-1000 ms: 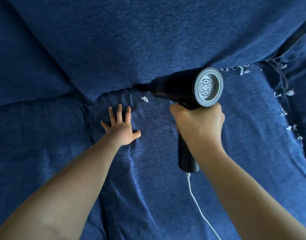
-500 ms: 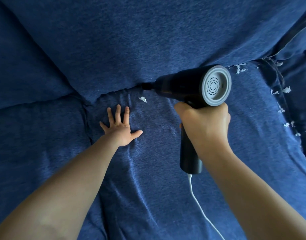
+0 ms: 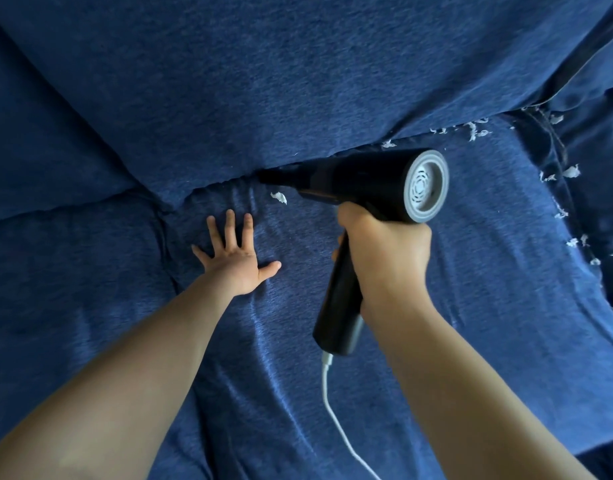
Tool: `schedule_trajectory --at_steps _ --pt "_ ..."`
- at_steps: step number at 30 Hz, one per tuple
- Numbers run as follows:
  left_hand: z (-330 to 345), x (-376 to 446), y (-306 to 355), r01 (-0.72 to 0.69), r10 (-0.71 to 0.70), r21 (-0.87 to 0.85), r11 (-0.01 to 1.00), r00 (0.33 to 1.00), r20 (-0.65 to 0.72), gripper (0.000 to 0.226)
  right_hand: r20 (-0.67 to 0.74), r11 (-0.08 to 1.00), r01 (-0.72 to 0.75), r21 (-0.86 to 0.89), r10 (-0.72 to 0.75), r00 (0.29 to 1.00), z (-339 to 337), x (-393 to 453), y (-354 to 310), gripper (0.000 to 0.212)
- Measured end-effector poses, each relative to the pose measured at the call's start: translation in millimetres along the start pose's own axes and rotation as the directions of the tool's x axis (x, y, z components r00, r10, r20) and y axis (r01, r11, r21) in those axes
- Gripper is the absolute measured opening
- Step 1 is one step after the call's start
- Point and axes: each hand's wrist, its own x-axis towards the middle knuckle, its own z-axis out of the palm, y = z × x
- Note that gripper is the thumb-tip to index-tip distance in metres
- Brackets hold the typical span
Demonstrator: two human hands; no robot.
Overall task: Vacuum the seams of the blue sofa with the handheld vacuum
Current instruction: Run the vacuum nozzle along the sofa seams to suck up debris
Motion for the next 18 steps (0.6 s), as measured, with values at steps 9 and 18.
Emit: schedule_trajectory --at_steps 9,18 --pt "0.5 2.1 4.0 0.009 -0.008 -0.016 1.000 1.000 0.010 0.100 0.060 0.960 -0.204 0.191 0.196 0.979 35.1 16.2 -3.8 0.029" --pt "-0.2 2.4 1.8 0.026 -0.026 0.018 1.000 0.999 0.031 0.110 0.055 0.983 -0.134 0.127 0.128 0.990 -0.2 15.7 -2.1 0.022"
